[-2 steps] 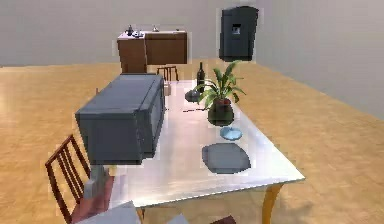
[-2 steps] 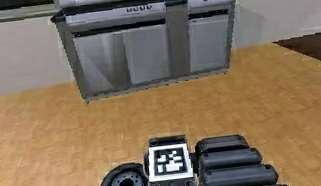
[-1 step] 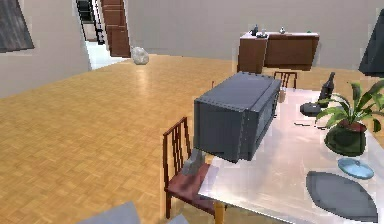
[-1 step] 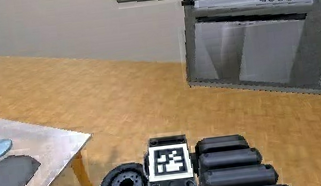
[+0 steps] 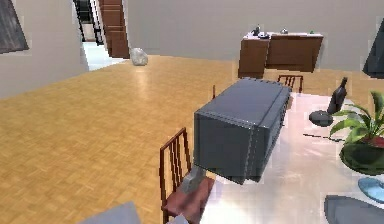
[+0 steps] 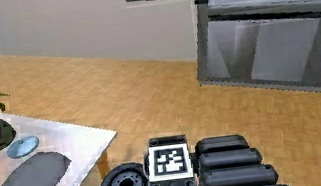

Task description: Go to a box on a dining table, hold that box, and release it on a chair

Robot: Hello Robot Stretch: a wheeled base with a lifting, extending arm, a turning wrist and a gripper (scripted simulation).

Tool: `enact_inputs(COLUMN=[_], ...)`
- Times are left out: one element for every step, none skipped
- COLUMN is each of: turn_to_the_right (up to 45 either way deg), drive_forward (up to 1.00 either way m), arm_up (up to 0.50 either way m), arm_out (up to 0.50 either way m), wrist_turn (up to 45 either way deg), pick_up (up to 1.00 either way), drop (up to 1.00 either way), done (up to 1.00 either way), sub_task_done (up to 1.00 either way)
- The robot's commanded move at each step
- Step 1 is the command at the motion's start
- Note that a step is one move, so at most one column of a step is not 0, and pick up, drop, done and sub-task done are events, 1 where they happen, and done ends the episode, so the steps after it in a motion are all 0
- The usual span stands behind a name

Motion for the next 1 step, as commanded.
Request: enact_inputs(turn_to_the_right=[-3.0], drive_forward=[0.0], arm_up=[0.0], arm_out=[0.0], wrist_turn=[0.0], pick_up=[0.0], drop=[0.0], done=[0.0], sub_task_done=[0.0])
